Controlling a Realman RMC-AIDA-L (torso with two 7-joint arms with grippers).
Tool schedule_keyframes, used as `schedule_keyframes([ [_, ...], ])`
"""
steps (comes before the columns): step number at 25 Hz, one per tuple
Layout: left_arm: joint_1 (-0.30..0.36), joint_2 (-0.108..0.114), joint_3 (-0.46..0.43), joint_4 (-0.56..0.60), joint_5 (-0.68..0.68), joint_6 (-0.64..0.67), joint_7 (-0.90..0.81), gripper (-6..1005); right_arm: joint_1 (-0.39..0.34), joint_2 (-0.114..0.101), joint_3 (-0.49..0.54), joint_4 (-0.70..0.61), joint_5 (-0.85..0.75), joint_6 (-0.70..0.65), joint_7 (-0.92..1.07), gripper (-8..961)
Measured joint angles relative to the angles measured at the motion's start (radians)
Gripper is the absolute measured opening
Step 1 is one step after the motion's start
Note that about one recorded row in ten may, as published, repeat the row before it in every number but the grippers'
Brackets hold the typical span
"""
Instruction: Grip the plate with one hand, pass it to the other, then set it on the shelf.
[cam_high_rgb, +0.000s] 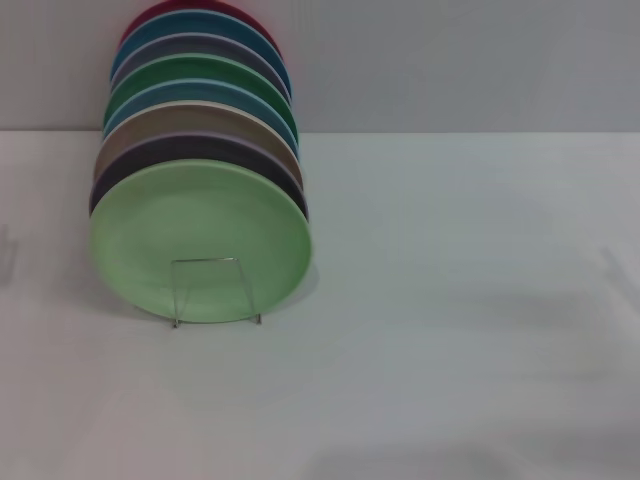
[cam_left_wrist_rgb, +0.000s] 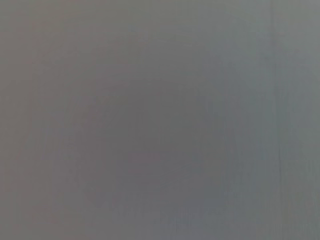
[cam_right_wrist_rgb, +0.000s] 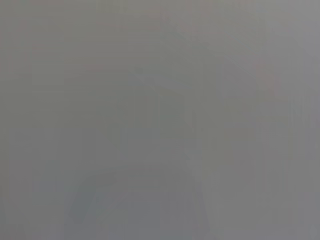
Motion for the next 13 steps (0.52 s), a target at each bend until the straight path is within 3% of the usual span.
schedule_keyframes([
  [5,0.027,-0.001,0.049,-0.006,-0.002,0.010,0.007,802,0.011,0.000,-0.001,-0.027,0.001,-0.013,-0.004,832],
  [7,0.034,0.003,0.127,-0.004,0.002,0.015,0.031,802,0.008,0.000,0.000,-0.032,0.003,-0.014,-0.006,832],
  [13,0.029,0.000,0.172,-0.002,0.000,-0.040,0.068,802,0.012,0.000,0.001,-0.058,0.013,-0.022,-0.006,832],
])
